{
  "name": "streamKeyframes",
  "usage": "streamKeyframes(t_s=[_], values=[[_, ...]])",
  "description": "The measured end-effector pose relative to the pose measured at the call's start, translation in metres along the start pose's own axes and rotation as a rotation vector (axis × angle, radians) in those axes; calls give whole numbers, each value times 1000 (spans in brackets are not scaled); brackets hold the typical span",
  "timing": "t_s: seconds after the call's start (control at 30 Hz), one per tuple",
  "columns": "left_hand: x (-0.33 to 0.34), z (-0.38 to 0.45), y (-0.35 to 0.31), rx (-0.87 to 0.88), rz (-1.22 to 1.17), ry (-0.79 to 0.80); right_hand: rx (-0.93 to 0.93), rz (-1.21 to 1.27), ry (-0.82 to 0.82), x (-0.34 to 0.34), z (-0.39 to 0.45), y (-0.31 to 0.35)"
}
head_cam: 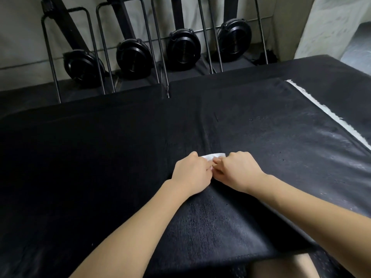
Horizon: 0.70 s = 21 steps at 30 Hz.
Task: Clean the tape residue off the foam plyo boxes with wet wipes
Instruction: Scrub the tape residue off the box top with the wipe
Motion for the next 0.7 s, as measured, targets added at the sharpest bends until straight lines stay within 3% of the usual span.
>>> streamKeyframes(t_s=[0.27,0.5,0.7], values=[[4,-12,2,5,4,-32,-92,62,16,7,-7,2],[-4,15,-3,-62,8,11,63,100,128,0,18,-13],[3,-50,-11,7,-7,-57,-29,65,-4,-12,-34,24]])
Point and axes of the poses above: each hand's wrist, its own z-axis towards the middle knuckle, its own x-axis out of the palm, y = z × x, the point moved 9 cm from there along z, towards the middle knuckle, and after that the axes turned 15 degrees about -x, right-handed, at the moved point
